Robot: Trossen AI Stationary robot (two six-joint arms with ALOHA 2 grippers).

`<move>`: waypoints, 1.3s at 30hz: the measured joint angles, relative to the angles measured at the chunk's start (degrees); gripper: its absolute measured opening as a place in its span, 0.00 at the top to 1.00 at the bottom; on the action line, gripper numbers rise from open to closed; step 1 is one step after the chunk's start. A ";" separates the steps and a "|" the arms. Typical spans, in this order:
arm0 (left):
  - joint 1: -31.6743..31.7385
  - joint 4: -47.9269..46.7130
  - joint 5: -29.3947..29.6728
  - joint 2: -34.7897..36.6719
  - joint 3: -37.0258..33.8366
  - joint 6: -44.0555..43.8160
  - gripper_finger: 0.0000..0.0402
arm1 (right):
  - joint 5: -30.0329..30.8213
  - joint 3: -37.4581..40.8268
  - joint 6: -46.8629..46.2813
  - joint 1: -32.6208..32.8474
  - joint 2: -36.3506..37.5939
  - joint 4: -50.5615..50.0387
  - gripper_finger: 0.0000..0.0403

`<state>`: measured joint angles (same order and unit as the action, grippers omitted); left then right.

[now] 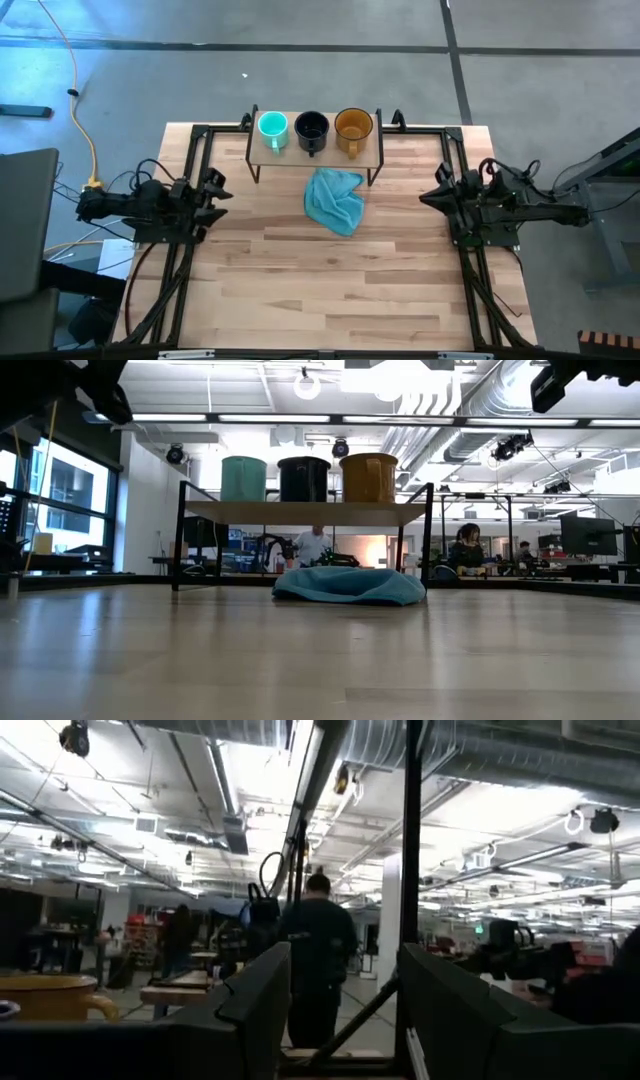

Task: Stack small to large cups/mugs on shelf
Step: Return to Home Position

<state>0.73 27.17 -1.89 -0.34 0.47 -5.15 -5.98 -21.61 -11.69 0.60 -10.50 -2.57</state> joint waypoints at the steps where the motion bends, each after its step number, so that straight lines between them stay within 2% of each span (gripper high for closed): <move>1: 0.00 0.10 0.00 0.00 0.00 0.24 0.55 | 0.30 0.00 0.12 0.00 -0.01 0.03 0.96; 5: 0.00 -0.36 0.46 -0.01 0.00 0.47 0.55 | 1.23 0.00 0.27 0.00 -0.02 0.06 0.96; 10: 0.02 -2.69 4.58 -0.01 0.00 0.49 0.55 | 1.23 0.00 0.23 0.01 -0.02 -0.39 0.96; 14: 0.04 -5.03 6.64 -0.02 0.00 -0.13 0.55 | 1.25 0.00 -0.45 0.02 -0.04 -4.65 0.96; 28: 0.01 -25.16 9.61 -0.03 0.02 -11.45 0.55 | 0.92 0.00 -3.32 0.02 -0.02 -5.35 0.96; 39: 0.04 -25.03 10.55 -8.67 0.11 -13.30 0.55 | 1.42 0.00 -2.84 0.04 -0.01 -9.86 0.96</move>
<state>0.78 2.14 8.66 -9.01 0.58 -18.45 -4.56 -21.61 -14.53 0.64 -10.51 -12.43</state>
